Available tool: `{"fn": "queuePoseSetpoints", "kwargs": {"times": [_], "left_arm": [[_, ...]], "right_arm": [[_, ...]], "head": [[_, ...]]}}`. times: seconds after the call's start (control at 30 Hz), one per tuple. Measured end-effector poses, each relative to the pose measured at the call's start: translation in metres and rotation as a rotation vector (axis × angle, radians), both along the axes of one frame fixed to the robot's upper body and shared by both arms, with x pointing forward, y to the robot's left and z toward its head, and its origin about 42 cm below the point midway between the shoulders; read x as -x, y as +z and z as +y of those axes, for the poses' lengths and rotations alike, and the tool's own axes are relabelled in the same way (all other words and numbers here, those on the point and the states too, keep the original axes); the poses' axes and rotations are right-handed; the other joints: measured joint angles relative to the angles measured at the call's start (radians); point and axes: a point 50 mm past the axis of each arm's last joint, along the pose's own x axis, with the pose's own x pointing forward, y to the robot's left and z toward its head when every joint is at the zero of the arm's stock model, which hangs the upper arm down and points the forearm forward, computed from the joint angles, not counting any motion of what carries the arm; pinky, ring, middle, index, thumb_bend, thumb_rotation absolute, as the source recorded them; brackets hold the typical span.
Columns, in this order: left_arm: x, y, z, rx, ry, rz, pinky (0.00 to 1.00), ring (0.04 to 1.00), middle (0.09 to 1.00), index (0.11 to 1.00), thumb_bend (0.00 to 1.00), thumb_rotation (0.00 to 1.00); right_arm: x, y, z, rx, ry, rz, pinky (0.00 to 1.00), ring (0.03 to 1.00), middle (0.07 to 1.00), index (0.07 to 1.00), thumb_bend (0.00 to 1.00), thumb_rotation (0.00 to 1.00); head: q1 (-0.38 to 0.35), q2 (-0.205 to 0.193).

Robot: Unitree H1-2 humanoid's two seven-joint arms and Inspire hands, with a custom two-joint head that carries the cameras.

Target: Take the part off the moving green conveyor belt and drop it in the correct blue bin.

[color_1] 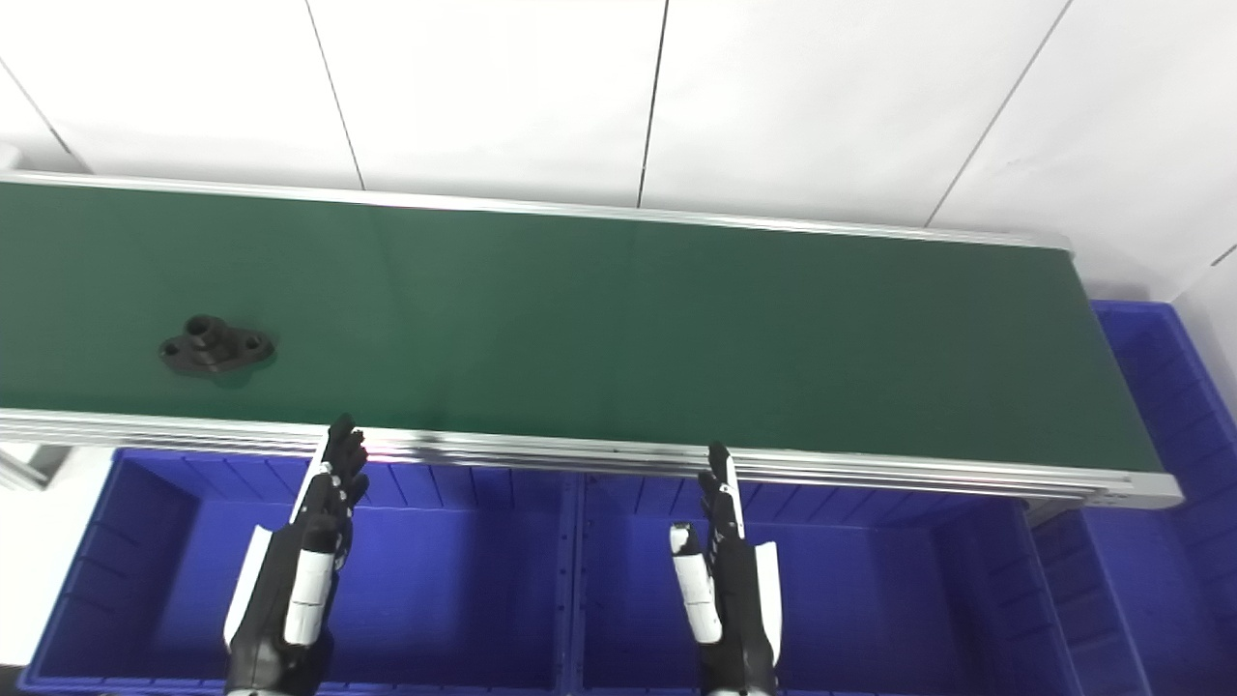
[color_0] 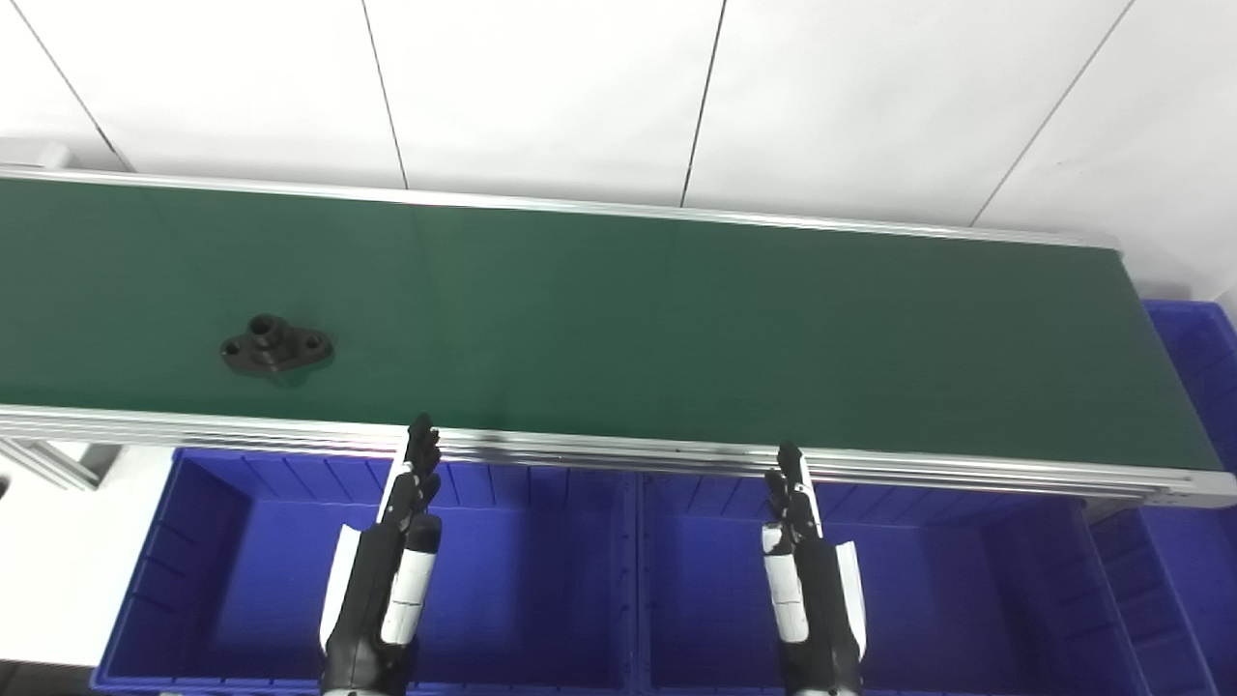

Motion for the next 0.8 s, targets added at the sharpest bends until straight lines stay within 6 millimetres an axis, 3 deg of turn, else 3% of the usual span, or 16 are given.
{"fn": "queuePoseSetpoints", "kwargs": {"times": [0.07, 0.17, 0.2, 0.23, 0.27, 0.3, 0.43, 0.57, 0.8], "left_arm": [[0.001, -0.004, -0.002, -0.011, -0.005, -0.002, 1.00, 1.000, 1.000, 1.000, 0.72, 1.00], [0.003, -0.011, -0.007, -0.022, -0.014, 0.000, 1.00, 1.000, 1.000, 1.000, 0.73, 1.00], [0.004, -0.014, -0.008, -0.023, -0.014, 0.006, 1.00, 1.000, 1.000, 1.000, 0.73, 1.00], [0.004, -0.017, -0.009, -0.026, -0.013, 0.009, 1.00, 1.000, 1.000, 1.000, 0.72, 1.00], [0.005, -0.020, -0.011, -0.030, -0.010, 0.017, 1.00, 1.000, 1.000, 1.000, 0.72, 1.00], [0.005, -0.022, -0.012, -0.027, -0.008, 0.022, 1.00, 1.000, 1.000, 1.000, 0.73, 1.00], [0.006, -0.031, -0.021, -0.006, -0.008, 0.026, 1.00, 1.000, 1.000, 1.000, 0.79, 0.99], [0.007, -0.041, -0.022, -0.009, -0.018, 0.040, 1.00, 1.000, 1.000, 1.000, 0.86, 0.99], [0.005, -0.046, -0.023, -0.013, -0.025, 0.045, 1.00, 1.000, 1.000, 1.000, 0.85, 0.98]], "right_arm": [[0.003, -0.006, -0.003, -0.002, 0.002, 0.013, 0.97, 0.977, 1.000, 1.000, 0.81, 1.00], [0.007, -0.015, -0.011, 0.002, 0.013, 0.027, 0.97, 0.980, 1.000, 1.000, 0.79, 1.00], [0.009, -0.018, -0.013, 0.005, 0.014, 0.026, 0.96, 0.979, 1.000, 1.000, 0.78, 1.00], [0.011, -0.022, -0.015, 0.007, 0.015, 0.031, 0.96, 0.977, 1.000, 1.000, 0.77, 1.00], [0.012, -0.026, -0.017, 0.008, 0.015, 0.035, 0.95, 0.976, 1.000, 1.000, 0.77, 1.00], [0.013, -0.028, -0.019, 0.011, 0.014, 0.038, 0.95, 0.976, 1.000, 1.000, 0.77, 1.00], [0.016, -0.039, -0.025, 0.027, 0.017, 0.048, 0.95, 0.980, 1.000, 1.000, 0.78, 1.00], [0.013, -0.050, -0.031, 0.038, 0.022, 0.043, 0.94, 0.980, 1.000, 1.000, 0.78, 1.00], [0.010, -0.055, -0.036, 0.045, 0.014, 0.048, 0.98, 0.999, 1.000, 1.000, 0.82, 1.00]], "head": [[0.058, -0.056], [0.078, -0.087], [0.096, -0.118], [0.097, -0.118], [0.118, -0.152], [0.118, -0.152], [0.156, -0.251], [0.166, -0.278], [0.221, -0.348]]}}
